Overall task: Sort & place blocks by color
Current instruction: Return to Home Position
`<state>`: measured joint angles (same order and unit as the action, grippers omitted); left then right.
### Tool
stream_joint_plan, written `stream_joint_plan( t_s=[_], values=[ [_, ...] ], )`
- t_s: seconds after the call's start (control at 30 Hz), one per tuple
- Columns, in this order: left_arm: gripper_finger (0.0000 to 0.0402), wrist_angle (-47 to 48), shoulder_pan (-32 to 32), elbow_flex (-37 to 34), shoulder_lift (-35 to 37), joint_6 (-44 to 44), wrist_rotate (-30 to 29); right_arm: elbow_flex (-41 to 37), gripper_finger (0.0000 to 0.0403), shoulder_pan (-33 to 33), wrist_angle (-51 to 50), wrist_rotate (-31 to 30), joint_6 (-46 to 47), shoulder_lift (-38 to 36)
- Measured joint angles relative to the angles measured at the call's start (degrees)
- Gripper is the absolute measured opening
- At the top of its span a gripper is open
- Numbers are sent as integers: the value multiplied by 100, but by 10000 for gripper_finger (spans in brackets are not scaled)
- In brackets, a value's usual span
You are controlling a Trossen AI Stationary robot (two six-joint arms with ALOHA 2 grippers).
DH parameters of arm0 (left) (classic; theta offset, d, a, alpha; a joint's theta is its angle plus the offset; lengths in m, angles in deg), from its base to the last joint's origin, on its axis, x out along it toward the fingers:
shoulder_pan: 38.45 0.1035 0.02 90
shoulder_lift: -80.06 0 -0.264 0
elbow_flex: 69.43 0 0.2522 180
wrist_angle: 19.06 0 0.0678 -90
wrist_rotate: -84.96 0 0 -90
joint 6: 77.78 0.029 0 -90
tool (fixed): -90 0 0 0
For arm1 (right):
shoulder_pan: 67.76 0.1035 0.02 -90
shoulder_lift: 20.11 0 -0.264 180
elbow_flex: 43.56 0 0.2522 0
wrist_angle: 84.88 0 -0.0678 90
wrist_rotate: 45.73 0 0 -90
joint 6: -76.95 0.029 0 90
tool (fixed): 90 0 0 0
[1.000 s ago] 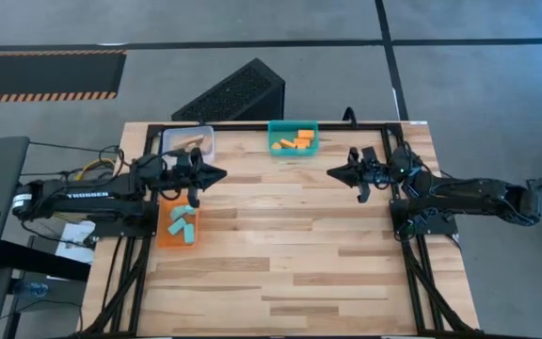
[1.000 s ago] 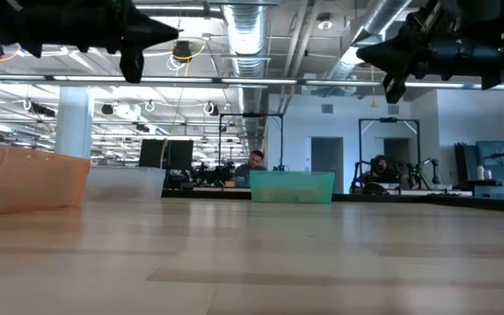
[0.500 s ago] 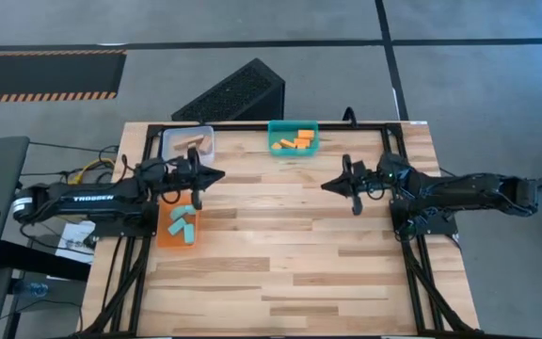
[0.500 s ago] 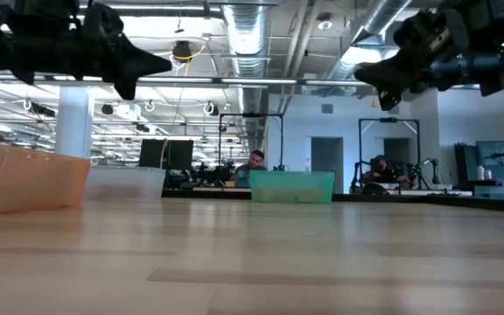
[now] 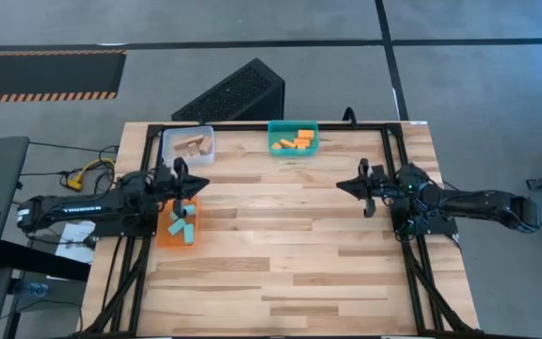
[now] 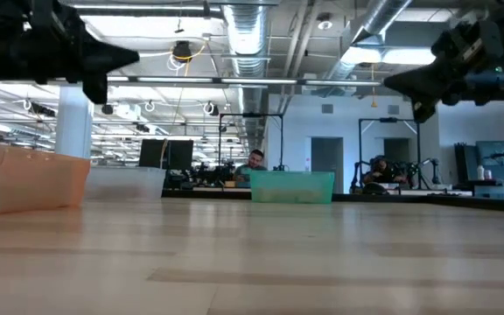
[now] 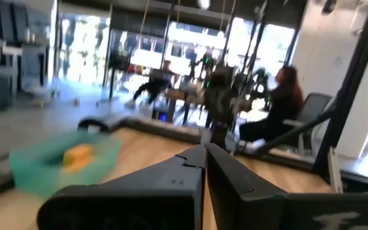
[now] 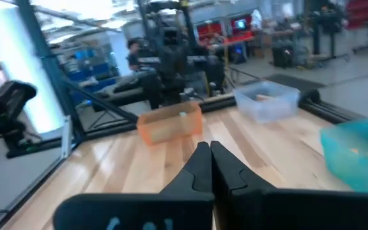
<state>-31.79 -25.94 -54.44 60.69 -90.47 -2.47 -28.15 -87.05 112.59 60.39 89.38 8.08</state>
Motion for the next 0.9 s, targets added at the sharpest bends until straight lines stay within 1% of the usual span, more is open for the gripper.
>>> stream_joint_plan(
  t_s=[0.03, 0.1, 0.17, 0.23, 0.37, 0.43, 0.53, 0.57, 0.63, 0.73, 0.8, 0.9],
  values=[
    [0, 11, -26, 0, 117, 36, -2, -115, 5, 2, -58, -49, 89, -125],
    [0, 34, -50, 3, 296, 91, -36, -114, 4, 11, -349, -226, 184, -321],
    [0, 203, -52, 7, 437, 103, -65, -114, 3, 19, -494, -265, 194, -442],
    [0, 504, -52, 7, 597, 130, -152, -114, 3, 20, -590, -269, 173, -565],
    [0, 1404, -50, 4, 976, 176, -441, -116, 7, -21, -937, -291, 77, -854],
    [0, 1615, -50, 4, 1257, 269, -481, -116, 6, -70, -1193, -298, 7, -1072],
    [0, 1968, -50, 4, 1864, 387, -490, -117, 4, -131, -1529, -302, -59, -1497],
    [0, 2105, -52, 9, 1943, 406, -573, -118, 3, -153, -1642, -302, -75, -1646],
    [0, 2370, -55, -7, 1924, 335, -714, -118, 3, -163, -1957, -300, -136, -1964],
    [0, 2374, -107, -59, 1923, 256, -795, -118, 5, -184, -2399, -340, -197, -2456],
    [0, 2341, -154, -59, 1925, 489, -817, -120, 5, -184, -2730, -420, -278, -2799],
    [0, 2400, -176, -59, 1915, 895, -762, -120, 4, -142, -2755, -398, -519, -2804]
  ],
)
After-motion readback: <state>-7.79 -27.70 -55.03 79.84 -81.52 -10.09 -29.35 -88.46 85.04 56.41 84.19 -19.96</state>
